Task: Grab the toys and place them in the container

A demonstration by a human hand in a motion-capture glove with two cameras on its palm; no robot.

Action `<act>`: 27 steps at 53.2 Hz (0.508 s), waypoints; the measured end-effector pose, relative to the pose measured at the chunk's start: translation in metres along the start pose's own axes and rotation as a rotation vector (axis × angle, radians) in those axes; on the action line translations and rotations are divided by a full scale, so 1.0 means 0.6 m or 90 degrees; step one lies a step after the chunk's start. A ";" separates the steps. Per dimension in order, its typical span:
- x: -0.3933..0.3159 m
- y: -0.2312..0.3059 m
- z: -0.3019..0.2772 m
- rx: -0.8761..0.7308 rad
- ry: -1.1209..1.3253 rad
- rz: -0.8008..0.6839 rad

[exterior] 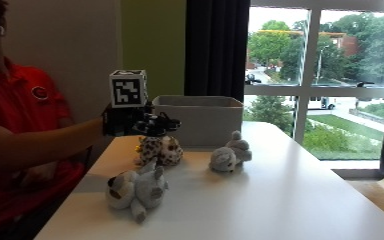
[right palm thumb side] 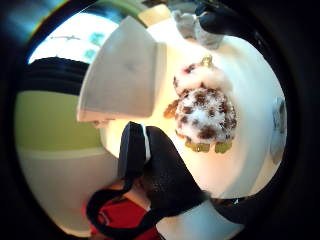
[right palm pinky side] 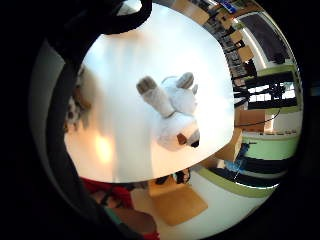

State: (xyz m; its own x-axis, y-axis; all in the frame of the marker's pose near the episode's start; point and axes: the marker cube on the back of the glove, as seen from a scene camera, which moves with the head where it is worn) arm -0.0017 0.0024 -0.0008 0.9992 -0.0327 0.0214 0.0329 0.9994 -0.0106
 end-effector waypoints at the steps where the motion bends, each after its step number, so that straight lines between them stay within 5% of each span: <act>1: 0.000 0.000 0.000 0.000 -0.001 -0.001; 27: -0.005 -0.001 0.011 0.012 -0.026 -0.008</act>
State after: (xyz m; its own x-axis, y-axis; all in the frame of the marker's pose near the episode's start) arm -0.0046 0.0019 0.0055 0.9970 -0.0453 0.0627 0.0448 0.9990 0.0093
